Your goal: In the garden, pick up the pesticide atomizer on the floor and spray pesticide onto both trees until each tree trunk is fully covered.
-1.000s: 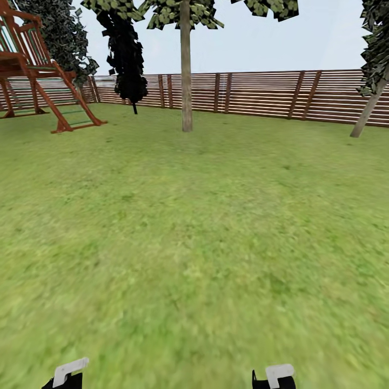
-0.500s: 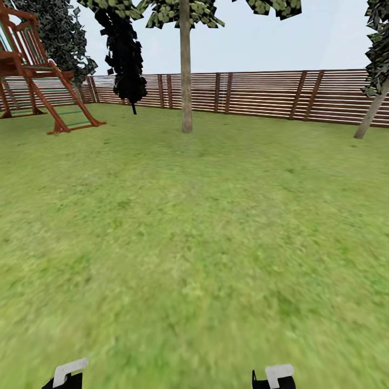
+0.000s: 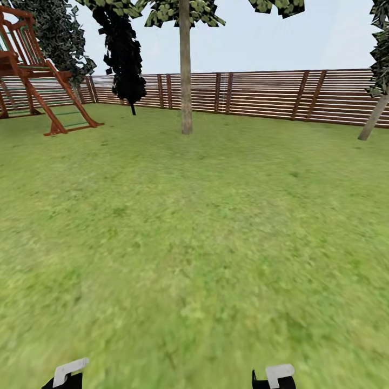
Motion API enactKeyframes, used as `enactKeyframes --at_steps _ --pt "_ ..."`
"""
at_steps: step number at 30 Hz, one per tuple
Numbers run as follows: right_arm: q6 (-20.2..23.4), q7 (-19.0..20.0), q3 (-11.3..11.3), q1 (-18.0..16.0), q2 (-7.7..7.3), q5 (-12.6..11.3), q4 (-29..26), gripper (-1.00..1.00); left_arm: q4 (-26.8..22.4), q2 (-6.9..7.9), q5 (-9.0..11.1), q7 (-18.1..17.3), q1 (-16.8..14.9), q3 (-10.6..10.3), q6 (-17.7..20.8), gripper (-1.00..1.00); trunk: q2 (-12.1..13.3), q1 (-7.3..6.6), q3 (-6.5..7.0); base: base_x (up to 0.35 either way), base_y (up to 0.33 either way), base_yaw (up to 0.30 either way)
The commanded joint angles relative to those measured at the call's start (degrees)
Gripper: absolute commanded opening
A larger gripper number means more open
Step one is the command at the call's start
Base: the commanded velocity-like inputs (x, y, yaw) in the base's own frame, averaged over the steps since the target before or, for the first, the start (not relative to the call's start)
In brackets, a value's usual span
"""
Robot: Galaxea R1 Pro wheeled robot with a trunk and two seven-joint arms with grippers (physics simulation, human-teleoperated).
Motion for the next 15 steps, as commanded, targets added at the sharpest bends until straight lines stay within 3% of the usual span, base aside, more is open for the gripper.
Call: enactKeyframes --at_steps 1,15 --pt "0.00 0.00 0.00 0.00 0.00 -0.01 -0.01 1.00 -0.01 -0.01 0.00 0.02 0.00 0.00 0.00 -1.00 0.00 0.00 0.00 0.337 0.000 0.000" --pt "-0.01 0.00 0.00 0.00 0.00 0.00 -0.01 1.00 -0.01 0.00 0.00 0.03 0.00 0.01 0.00 -1.00 0.00 0.00 0.00 0.337 0.000 0.000"
